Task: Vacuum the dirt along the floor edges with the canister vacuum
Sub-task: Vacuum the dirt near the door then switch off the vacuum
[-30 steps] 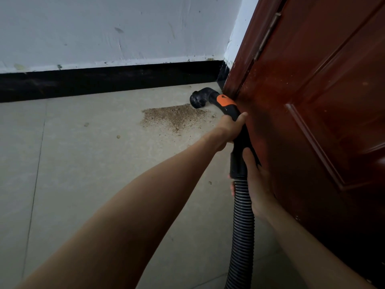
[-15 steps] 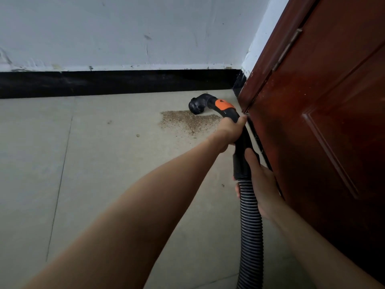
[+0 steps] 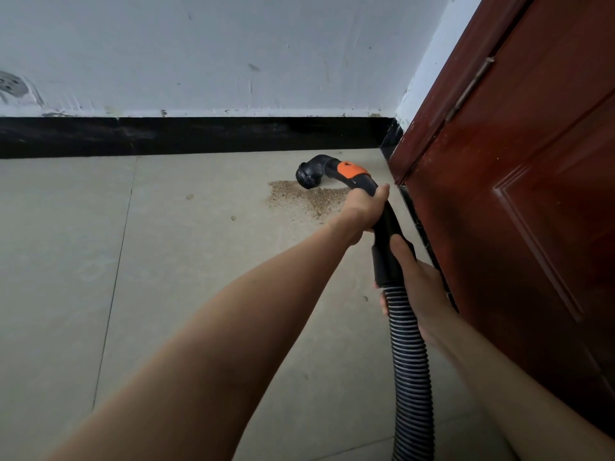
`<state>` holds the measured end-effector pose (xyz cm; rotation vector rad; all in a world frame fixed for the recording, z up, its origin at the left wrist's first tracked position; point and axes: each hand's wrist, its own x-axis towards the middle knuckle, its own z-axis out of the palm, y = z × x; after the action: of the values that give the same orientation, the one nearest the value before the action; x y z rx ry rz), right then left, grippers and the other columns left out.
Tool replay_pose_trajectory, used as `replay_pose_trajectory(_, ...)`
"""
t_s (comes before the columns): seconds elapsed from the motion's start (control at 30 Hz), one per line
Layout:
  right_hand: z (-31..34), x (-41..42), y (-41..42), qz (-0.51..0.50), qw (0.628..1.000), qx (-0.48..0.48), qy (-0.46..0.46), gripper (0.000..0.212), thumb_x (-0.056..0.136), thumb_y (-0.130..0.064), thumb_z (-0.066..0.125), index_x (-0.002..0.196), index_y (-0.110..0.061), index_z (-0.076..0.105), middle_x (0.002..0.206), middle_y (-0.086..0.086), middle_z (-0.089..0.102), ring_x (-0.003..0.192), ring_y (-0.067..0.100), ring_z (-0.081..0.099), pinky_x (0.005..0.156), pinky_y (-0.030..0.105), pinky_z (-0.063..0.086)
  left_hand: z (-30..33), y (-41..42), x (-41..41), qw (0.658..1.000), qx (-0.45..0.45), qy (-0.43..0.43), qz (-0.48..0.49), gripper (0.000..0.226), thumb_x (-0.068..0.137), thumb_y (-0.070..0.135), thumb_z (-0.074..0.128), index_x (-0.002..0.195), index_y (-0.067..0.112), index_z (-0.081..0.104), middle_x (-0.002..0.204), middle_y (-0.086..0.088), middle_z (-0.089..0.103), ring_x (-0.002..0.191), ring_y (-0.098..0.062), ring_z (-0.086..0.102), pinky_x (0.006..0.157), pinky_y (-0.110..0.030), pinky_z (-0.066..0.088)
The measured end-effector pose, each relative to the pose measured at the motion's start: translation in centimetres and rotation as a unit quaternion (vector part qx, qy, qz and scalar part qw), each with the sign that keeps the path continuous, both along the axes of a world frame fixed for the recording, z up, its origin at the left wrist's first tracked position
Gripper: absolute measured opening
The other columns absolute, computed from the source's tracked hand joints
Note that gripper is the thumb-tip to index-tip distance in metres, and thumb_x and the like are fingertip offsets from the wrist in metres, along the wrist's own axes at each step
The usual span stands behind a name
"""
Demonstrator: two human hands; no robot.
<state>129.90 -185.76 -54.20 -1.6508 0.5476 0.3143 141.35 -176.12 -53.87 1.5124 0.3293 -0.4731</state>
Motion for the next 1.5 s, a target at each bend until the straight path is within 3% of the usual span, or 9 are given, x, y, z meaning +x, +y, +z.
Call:
replay_pose_trajectory(0.3, 0.8, 0.3, 1.9, 0.024, 1.0, -0.003, -0.004, 0.056, 0.086, -0.056, 0.059, 0.085, 0.0, 0.062, 0.061, 0.011, 0.063, 0.04, 0.018, 0.055, 0.04, 0.024, 0.046, 0.1, 2.2, -0.1, 1.0, 0.005, 0.001, 0.025, 0.03, 0.1, 0.034, 0.045, 0.103, 0.004, 0.047, 0.097, -0.012, 0.056, 0.089, -0.027, 0.058, 0.075, -0.036, 0.053)
replay_pose_trajectory(0.53, 1.4, 0.6, 3.4, 0.04, 0.999, -0.005, -0.011, 0.053, 0.086, -0.054, 0.062, 0.082, 0.0, 0.062, 0.059, 0.01, 0.062, 0.04, 0.018, 0.055, 0.039, 0.025, 0.047, 0.4, 3.9, -0.4, 0.999, 0.002, 0.008, 0.052, 0.046, 0.1, 0.037, 0.042, 0.124, -0.002, 0.047, 0.106, -0.015, 0.055, 0.103, -0.033, 0.059, 0.091, -0.042, 0.052)
replay_pose_trajectory(0.67, 1.5, 0.7, 4.2, 0.059, 0.998, -0.019, -0.023, 0.052, 0.085, -0.053, 0.062, 0.08, -0.002, 0.062, 0.054, 0.006, 0.062, 0.041, 0.017, 0.056, 0.04, 0.025, 0.047, 0.7, 5.0, -0.6, 0.997, -0.023, 0.019, 0.066, 0.043, 0.101, 0.036, 0.041, 0.122, 0.0, 0.047, 0.103, -0.013, 0.055, 0.093, -0.029, 0.057, 0.082, -0.038, 0.052)
replay_pose_trajectory(0.87, 1.9, 1.8, 4.9, 0.136, 0.975, -0.158, -0.082, 0.044, 0.085, -0.054, 0.065, 0.076, -0.011, 0.061, 0.058, 0.001, 0.062, 0.049, 0.017, 0.06, 0.05, 0.028, 0.048, 1.2, 7.6, -0.8, 0.983, -0.08, 0.065, 0.151, 0.024, 0.098, 0.03, 0.044, 0.103, 0.006, 0.041, 0.088, -0.008, 0.053, 0.082, -0.026, 0.057, 0.077, -0.039, 0.052)
replay_pose_trajectory(1.03, 2.0, 1.0, 7.1, 0.233, 0.928, -0.268, -0.109, 0.045, 0.078, -0.064, 0.062, 0.085, -0.02, 0.057, 0.076, -0.003, 0.064, 0.066, 0.012, 0.062, 0.056, 0.027, 0.049, 0.9, 11.3, -0.6, 0.967, -0.053, 0.113, 0.22, 0.046, 0.1, 0.037, 0.037, 0.132, 0.005, 0.041, 0.127, -0.016, 0.053, 0.114, -0.033, 0.056, 0.09, -0.043, 0.051)
replay_pose_trajectory(1.13, 1.4, 0.0, 9.2, 0.275, 0.892, -0.343, -0.107, 0.053, 0.076, -0.072, 0.057, 0.095, -0.023, 0.05, 0.081, -0.007, 0.055, 0.078, 0.017, 0.06, 0.063, 0.033, 0.047, 0.7, 13.2, -1.4, 0.955, -0.039, 0.143, 0.257, 0.056, 0.099, 0.047, 0.031, 0.138, 0.008, 0.042, 0.134, -0.013, 0.052, 0.119, -0.028, 0.053, 0.092, -0.036, 0.045)
replay_pose_trajectory(1.27, 1.1, -0.4, 10.8, 0.325, 0.892, -0.299, -0.1, 0.049, 0.077, -0.072, 0.057, 0.093, -0.026, 0.049, 0.084, -0.009, 0.057, 0.079, 0.013, 0.059, 0.061, 0.031, 0.044, 0.1, 15.6, -3.3, 0.941, -0.052, 0.177, 0.285, 0.066, 0.093, 0.058, 0.039, 0.134, 0.006, 0.045, 0.126, -0.013, 0.058, 0.114, -0.027, 0.057, 0.08, -0.033, 0.045)
replay_pose_trajectory(1.4, 0.7, -1.0, 11.2, 0.385, 0.897, -0.212, -0.051, 0.043, 0.081, -0.067, 0.062, 0.083, -0.024, 0.057, 0.08, -0.007, 0.064, 0.071, 0.009, 0.061, 0.057, 0.024, 0.043, -1.0, 16.9, -6.1, 0.932, -0.102, 0.179, 0.298, 0.076, 0.09, 0.065, 0.043, 0.13, 0.001, 0.047, 0.101, -0.012, 0.065, 0.087, -0.021, 0.063, 0.065, -0.031, 0.046)
replay_pose_trajectory(1.5, 0.0, -2.1, 11.2, 0.405, 0.9, -0.163, -0.015, 0.046, 0.079, -0.062, 0.067, 0.08, -0.017, 0.06, 0.075, 0.001, 0.066, 0.058, 0.015, 0.063, 0.054, 0.03, 0.054, -2.1, 17.1, -7.7, 0.928, -0.121, 0.19, 0.297, 0.076, 0.09, 0.065, 0.042, 0.131, 0.001, 0.047, 0.073, -0.008, 0.057, 0.063, -0.021, 0.055, 0.058, -0.031, 0.045)
